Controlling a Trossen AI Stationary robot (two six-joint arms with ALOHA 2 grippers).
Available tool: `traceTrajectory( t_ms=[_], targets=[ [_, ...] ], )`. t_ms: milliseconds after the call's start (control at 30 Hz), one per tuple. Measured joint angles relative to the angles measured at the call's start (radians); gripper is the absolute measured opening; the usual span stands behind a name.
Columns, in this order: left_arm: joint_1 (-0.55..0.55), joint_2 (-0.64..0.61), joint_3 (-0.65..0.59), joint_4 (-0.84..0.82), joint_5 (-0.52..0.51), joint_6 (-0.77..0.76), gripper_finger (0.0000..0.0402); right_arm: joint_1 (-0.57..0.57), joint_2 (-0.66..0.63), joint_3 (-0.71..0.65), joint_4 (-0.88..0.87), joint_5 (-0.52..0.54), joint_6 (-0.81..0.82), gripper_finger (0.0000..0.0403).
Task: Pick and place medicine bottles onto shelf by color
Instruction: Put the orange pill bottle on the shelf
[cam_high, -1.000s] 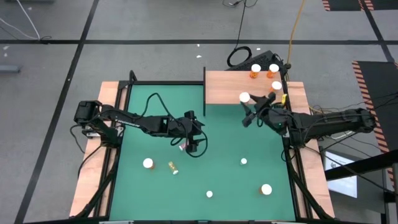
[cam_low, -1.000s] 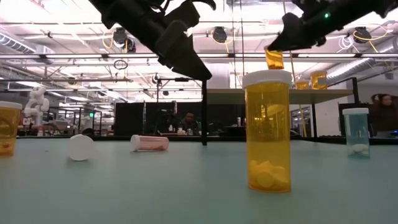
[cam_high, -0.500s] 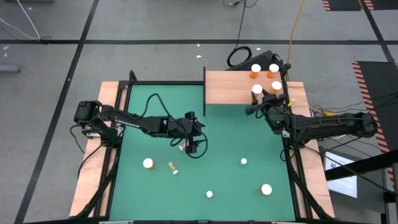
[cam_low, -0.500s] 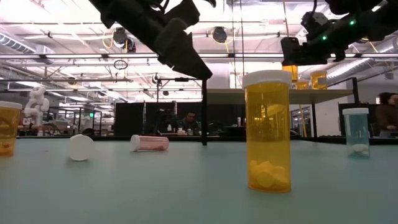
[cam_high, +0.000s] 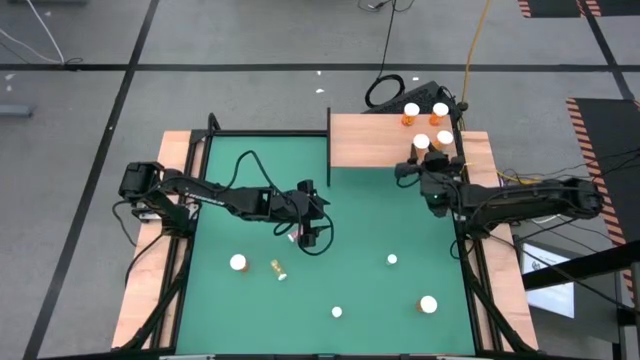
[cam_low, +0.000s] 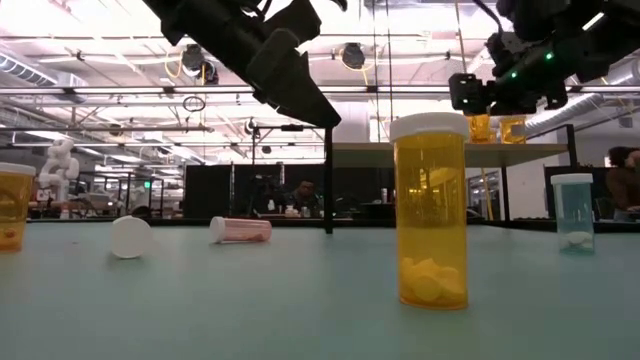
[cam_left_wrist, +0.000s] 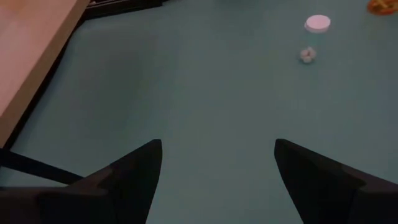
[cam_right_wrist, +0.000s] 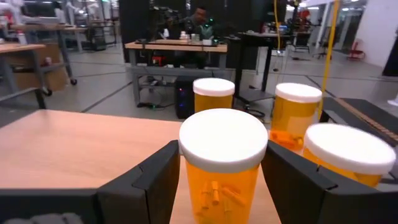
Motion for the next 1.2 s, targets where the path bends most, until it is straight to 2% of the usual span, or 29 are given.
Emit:
traceTrajectory(
  t_ms=[267,667,1000,1200],
  targets=[
    [0.0,0.0,0.0,0.001,0.0,-0.004,0.0315,-0.057,0.038,0.0,0.102,-0.021,0.014,0.0208],
    [0.0,0.0,0.0,0.002,0.0,-0.006,0.0315,-0.142,0.076,0.0,0.133,-0.175,0.058,0.0208],
    [0.0,0.0,0.0,0.001,0.0,-0.002,0.0315,-0.149,0.094,0.001,0.141,-0.174,0.047,0.0209],
    [0.0,0.0,0.0,0.001,0.0,0.0,0.0315,-0.149,0.095,0.001,0.17,-0.174,-0.004,0.0246]
  ],
)
